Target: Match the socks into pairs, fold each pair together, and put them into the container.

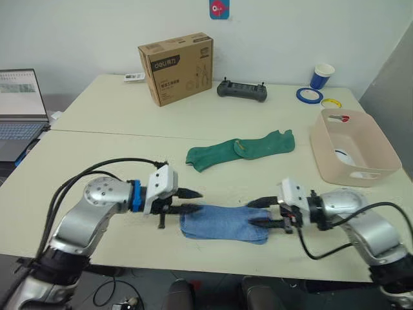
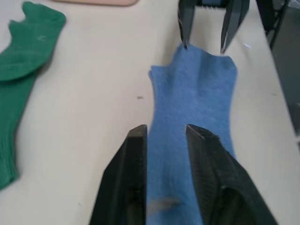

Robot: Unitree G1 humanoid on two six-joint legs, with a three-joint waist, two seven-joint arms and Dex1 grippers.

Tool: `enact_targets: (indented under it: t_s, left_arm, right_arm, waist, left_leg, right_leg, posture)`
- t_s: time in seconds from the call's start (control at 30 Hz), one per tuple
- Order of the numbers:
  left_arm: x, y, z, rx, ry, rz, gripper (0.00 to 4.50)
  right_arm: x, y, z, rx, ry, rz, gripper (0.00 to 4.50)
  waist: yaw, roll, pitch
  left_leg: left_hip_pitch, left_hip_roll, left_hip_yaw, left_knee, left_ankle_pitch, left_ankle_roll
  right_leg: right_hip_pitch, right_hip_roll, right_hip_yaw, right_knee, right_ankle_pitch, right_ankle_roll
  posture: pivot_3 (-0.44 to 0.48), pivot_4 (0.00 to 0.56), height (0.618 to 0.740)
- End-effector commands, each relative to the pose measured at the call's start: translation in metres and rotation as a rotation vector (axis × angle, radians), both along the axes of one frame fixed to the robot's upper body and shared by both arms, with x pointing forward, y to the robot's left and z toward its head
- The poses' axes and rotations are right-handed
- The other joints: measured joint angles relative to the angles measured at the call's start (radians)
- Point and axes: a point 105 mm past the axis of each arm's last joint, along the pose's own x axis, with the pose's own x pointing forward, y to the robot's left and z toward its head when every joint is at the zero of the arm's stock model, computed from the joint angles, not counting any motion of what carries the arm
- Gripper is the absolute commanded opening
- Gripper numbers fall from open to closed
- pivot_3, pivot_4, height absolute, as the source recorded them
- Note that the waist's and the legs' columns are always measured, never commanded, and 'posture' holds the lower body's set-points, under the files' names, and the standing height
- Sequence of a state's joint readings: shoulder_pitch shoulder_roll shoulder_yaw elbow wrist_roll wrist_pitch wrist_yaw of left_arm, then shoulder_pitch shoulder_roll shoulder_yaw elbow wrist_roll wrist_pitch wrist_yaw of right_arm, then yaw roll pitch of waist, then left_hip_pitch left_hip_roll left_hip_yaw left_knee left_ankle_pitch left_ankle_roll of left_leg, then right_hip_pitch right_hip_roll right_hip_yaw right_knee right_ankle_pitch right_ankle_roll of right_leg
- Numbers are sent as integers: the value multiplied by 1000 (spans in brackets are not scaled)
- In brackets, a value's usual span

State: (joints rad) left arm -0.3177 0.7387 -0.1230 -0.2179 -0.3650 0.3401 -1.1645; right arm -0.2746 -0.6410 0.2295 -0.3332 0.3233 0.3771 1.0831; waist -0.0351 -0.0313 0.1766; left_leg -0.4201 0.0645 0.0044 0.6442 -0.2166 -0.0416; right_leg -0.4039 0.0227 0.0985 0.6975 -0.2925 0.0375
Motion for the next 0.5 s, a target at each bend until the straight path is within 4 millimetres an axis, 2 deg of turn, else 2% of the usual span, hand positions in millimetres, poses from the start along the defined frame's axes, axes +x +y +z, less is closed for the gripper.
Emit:
enact_targets:
  t_s: [0.03, 0.07, 0.13, 0.27, 0.5]
  left_arm:
    - [-5, -13, -10, -14, 13, -5, 16]
    - [-7, -14, -16, 0, 16, -5, 0]
    - [-10, -12, -25, 30, 20, 0, 0]
    - [-15, -2, -49, 97, 36, 35, 0]
    - [-11, 4, -57, 97, 34, 84, 0]
  right_arm:
    - [9, 9, -5, 9, -72, -42, 373]
    - [10, 9, -9, 5, -70, -49, 24]
    - [10, 3, -18, -16, -61, -60, 24]
    - [6, -24, -45, -78, -17, -118, 24]
    - [3, -44, -51, -93, 1, -155, 24]
  waist:
    - [1, 0, 0]
    - [2, 0, 0]
    - [2, 0, 0]
    - [4, 0, 0]
    - [1, 0, 0]
  left_leg:
    - [0, 0, 0, 0, 0, 0]
    - [0, 0, 0, 0, 0, 0]
    - [0, 0, 0, 0, 0, 0]
    - [0, 0, 0, 0, 0, 0]
    - [2, 0, 1, 0, 0, 0]
  right_leg:
    - [0, 0, 0, 0, 0, 0]
    - [0, 0, 0, 0, 0, 0]
    - [0, 0, 0, 0, 0, 0]
    - [0, 0, 0, 0, 0, -1]
    - [1, -1, 1, 0, 0, 0]
  posture:
    - [0, 150, 740]
    - [0, 150, 740]
    - [0, 150, 740]
    - [0, 150, 740]
    - [0, 150, 740]
